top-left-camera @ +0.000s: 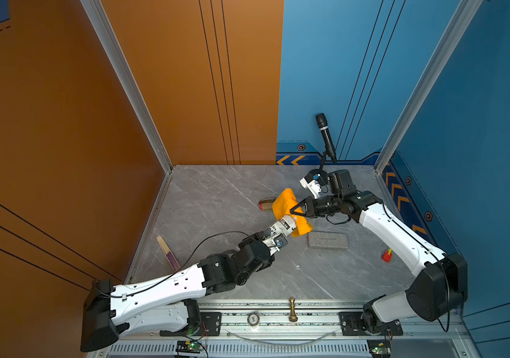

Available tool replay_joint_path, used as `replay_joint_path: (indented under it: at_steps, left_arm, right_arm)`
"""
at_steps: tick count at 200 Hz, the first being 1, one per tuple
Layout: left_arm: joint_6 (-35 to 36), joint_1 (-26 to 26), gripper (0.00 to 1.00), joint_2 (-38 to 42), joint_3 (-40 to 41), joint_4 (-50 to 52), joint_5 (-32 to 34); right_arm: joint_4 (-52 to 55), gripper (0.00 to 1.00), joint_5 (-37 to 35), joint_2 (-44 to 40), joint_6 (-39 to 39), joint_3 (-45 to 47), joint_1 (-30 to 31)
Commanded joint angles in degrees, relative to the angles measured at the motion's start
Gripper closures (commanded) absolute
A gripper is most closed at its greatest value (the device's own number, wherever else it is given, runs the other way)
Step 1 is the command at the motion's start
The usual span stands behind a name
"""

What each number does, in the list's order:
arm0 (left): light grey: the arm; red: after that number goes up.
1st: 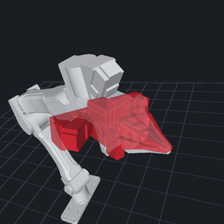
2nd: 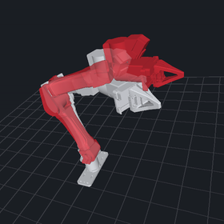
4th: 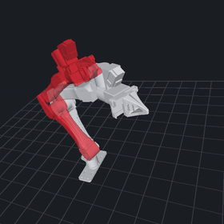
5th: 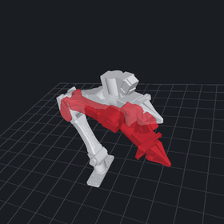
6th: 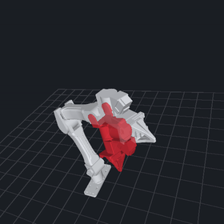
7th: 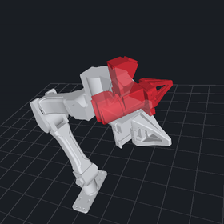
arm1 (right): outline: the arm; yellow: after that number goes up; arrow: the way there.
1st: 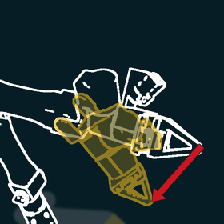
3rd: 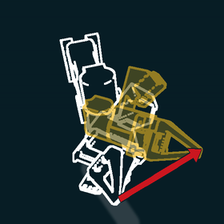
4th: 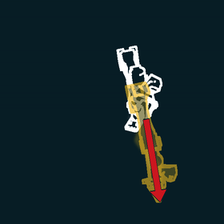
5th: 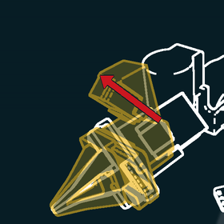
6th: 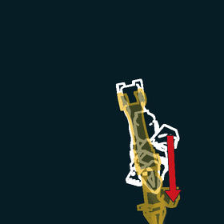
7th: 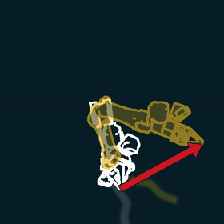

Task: Wipe the eyeglass case
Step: Wipe the dirt from the eyeglass case.

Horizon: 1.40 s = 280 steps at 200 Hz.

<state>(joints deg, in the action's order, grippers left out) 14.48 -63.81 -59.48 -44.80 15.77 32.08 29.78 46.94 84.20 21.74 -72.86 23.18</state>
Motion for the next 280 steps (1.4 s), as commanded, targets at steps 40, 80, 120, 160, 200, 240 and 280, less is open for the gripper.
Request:
replay_joint_path:
  at_steps: [40,80,120,160,200,240,280]
  left_arm:
    - [-5.69,8.14,0.75,8.34,-0.08,-0.35,-3.73]
    - [-19.57,20.14,0.74,12.54,0.54,1.94,-24.55]
    - [-40.67,34.03,0.75,10.35,4.48,-14.39,-56.21]
    - [-51.41,36.96,0.75,6.56,7.76,-26.88,-68.88]
    - [-54.29,37.18,0.75,6.88,8.45,-27.91,-76.53]
    - [-54.31,37.22,0.74,7.42,9.71,-26.74,-77.89]
    - [-52.53,37.61,0.74,2.79,9.03,-26.31,-79.6]
  right_arm:
    - [0.19,1.0,5.84,-6.13,3.29,6.66,0.72]
    - [-1.95,1.0,3.73,-11.44,3.43,9.05,-1.69]
    - [-24.03,1.0,2.81,-10.02,13.6,11.25,7.48]
    - [-33.62,1.0,1.7,-2.6,16.43,7.77,14.16]
    - [-33.11,1.0,2.03,-1.23,14.29,7.51,4.98]
    - [-30.79,1.0,1.67,0.0,12.04,5.8,0.41]
    - [-45.23,1.0,5.48,1.49,22.84,8.43,2.97]
